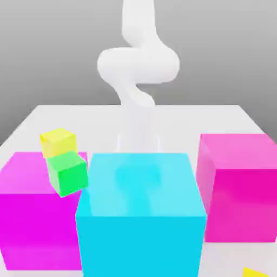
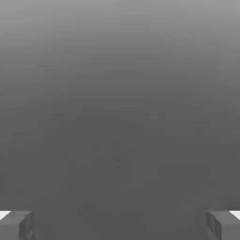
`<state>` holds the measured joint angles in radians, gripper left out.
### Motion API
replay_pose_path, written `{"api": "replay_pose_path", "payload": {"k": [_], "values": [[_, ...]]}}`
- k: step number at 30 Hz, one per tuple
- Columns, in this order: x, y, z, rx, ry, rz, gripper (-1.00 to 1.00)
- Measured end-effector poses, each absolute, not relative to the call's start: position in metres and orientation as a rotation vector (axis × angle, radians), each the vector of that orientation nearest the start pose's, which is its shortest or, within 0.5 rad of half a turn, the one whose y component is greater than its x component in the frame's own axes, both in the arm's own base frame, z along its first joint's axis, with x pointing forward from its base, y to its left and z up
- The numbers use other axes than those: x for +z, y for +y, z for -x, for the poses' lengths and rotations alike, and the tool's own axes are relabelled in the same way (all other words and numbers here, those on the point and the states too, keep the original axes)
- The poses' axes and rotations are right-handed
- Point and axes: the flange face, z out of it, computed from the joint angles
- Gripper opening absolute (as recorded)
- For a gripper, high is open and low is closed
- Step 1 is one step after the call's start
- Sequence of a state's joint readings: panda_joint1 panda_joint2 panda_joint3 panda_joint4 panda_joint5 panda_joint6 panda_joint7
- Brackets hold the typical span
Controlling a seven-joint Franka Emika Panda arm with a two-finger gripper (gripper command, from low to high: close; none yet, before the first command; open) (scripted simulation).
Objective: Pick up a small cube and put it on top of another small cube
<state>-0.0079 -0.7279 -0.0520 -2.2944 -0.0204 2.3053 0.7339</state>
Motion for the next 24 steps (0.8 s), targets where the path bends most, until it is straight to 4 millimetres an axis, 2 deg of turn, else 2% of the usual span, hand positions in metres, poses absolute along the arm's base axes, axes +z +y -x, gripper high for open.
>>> {"api": "replay_pose_path", "payload": {"k": [3, 6, 9, 12, 17, 20, 22, 24], "values": [[0.644, -0.077, -0.402, -0.897, 1.057, 2.611, 0.00], [0.595, -0.127, -0.423, -0.795, 1.071, 2.703, 0.00], [0.543, -0.179, -0.431, -0.679, 1.081, 2.780, 0.00], [0.488, -0.231, -0.428, -0.551, 1.086, 2.838, 0.00], [0.393, -0.310, -0.397, -0.324, 1.082, 2.893, 0.00], [0.331, -0.359, -0.353, -0.183, 1.111, 2.886, 0.00], [0.291, -0.379, -0.324, -0.091, 1.097, 2.879, 0.00], [0.263, -0.373, -0.309, -0.042, 1.082, 2.872, 0.00]]}}
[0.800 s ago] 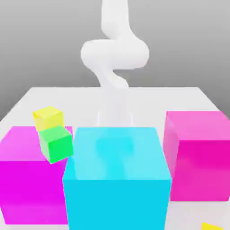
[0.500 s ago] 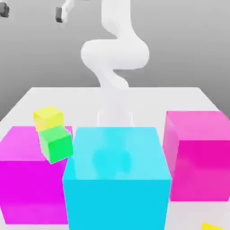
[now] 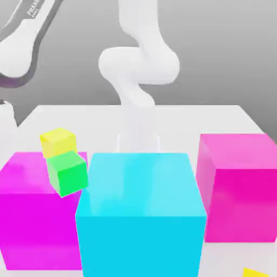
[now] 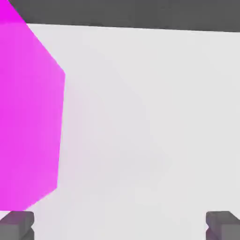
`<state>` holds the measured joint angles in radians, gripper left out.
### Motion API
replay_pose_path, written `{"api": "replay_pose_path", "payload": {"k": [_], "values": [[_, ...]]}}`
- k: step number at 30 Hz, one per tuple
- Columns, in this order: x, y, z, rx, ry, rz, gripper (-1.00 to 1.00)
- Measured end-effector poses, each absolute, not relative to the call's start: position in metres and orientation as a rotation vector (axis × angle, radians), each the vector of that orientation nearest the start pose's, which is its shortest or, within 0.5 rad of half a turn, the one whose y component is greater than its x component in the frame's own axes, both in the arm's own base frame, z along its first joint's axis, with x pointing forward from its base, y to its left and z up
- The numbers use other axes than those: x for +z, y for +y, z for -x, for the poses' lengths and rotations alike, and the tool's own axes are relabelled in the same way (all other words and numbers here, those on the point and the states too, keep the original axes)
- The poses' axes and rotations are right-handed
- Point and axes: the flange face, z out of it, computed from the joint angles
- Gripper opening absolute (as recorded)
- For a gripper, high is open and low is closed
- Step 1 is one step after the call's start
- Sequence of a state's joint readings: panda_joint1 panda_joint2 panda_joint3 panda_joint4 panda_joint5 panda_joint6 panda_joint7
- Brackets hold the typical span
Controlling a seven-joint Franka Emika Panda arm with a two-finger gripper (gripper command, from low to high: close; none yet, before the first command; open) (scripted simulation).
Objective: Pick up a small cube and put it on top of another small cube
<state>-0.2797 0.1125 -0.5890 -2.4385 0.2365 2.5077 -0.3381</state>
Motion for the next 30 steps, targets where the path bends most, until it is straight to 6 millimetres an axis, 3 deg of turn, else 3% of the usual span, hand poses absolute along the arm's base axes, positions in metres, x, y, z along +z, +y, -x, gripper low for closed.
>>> {"api": "replay_pose_path", "payload": {"k": [8, 15, 27, 28, 30], "values": [[0.221, -0.288, -0.277, -0.014, 1.156, 2.856, 0.00], [0.196, -0.220, -0.236, 0.004, 1.255, 2.872, 0.00], [0.136, -0.213, -0.233, 0.000, 1.267, 2.881, 0.00], [0.131, -0.212, -0.232, 0.000, 1.266, 2.879, -1.00], [0.131, -0.212, -0.232, 0.001, 1.266, 2.879, -1.00]]}}
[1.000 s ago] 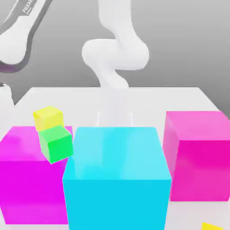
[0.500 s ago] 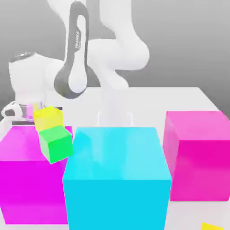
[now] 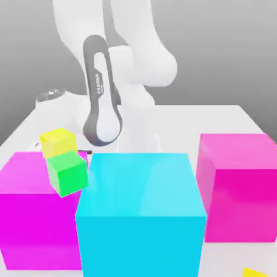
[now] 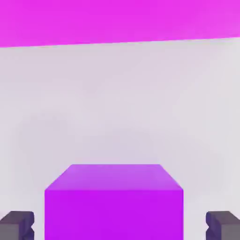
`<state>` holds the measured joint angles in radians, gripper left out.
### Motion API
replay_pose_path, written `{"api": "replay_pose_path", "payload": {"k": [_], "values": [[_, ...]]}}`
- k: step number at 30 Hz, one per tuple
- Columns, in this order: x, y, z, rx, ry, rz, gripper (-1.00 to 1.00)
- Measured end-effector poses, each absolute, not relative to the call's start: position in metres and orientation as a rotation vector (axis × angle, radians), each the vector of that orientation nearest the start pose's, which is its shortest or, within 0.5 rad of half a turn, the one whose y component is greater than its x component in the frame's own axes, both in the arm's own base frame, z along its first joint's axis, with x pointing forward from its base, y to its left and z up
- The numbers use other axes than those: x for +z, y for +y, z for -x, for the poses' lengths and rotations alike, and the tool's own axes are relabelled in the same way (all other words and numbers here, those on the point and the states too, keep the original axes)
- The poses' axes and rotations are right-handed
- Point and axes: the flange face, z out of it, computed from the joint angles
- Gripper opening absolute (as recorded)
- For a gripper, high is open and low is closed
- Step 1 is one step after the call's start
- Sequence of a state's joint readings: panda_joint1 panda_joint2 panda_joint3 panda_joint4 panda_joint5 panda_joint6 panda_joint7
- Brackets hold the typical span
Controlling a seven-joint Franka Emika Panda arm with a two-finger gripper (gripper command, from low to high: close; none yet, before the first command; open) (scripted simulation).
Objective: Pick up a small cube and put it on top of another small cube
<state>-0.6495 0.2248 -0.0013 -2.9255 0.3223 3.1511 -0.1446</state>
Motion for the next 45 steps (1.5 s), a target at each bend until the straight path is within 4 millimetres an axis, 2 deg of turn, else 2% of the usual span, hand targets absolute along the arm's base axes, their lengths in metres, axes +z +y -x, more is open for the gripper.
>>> {"api": "replay_pose_path", "payload": {"k": [5, 13, 18, 21, 26, 30, 32, 39, 45], "values": [[0.130, -0.212, -0.232, 0.002, 1.265, 2.877, -1.00], [0.171, -0.216, -0.235, 0.000, 1.280, 2.877, -1.00], [0.195, -0.212, -0.236, 0.008, 1.272, 2.870, -1.00], [0.215, -0.232, -0.244, -0.004, 1.320, 2.810, -1.00], [0.259, -0.281, -0.249, -0.093, 1.431, 2.656, -1.00], [0.304, -0.315, -0.258, -0.173, 1.518, 2.507, -1.00], [0.325, -0.323, -0.268, -0.191, 1.548, 2.449, -1.00], [0.375, -0.301, -0.330, -0.111, 1.627, 2.392, -1.00], [0.410, -0.261, -0.380, -0.034, 1.712, 2.390, -1.00]]}}
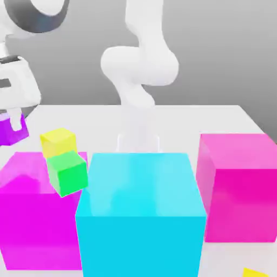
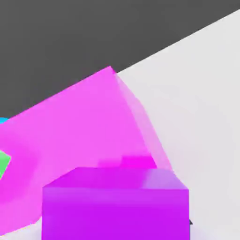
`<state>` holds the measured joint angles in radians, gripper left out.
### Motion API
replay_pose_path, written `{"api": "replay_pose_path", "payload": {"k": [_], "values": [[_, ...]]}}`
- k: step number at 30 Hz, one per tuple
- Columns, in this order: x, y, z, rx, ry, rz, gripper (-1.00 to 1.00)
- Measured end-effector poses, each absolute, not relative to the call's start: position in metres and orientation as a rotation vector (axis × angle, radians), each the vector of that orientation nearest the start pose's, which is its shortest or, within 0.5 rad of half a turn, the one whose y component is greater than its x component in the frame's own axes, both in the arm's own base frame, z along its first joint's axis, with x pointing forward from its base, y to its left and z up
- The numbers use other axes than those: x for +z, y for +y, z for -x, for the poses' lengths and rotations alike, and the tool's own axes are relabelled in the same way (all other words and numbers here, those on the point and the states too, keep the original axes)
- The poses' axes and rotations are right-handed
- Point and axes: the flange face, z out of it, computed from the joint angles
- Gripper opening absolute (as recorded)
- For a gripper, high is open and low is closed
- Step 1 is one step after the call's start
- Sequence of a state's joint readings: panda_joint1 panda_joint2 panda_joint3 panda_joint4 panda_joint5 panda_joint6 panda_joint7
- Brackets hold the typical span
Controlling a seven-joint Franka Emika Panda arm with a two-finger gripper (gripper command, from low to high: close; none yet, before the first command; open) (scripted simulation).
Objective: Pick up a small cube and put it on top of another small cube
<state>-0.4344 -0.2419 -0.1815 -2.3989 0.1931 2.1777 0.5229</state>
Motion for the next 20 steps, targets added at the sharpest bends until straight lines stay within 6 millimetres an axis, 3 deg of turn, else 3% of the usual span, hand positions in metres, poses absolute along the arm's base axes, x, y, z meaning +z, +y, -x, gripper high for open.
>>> {"api": "replay_pose_path", "payload": {"k": [7, 12, 16, 17, 20], "values": [[0.438, -0.193, -0.429, 0.015, 1.827, 2.440, -1.00], [0.461, -0.141, -0.452, 0.005, 1.911, 2.472, -1.00], [0.415, -0.133, -0.453, 0.003, 1.918, 2.480, -1.00], [0.406, -0.133, -0.453, 0.003, 1.918, 2.481, 1.00], [0.406, -0.133, -0.453, 0.003, 1.918, 2.481, 1.00]]}}
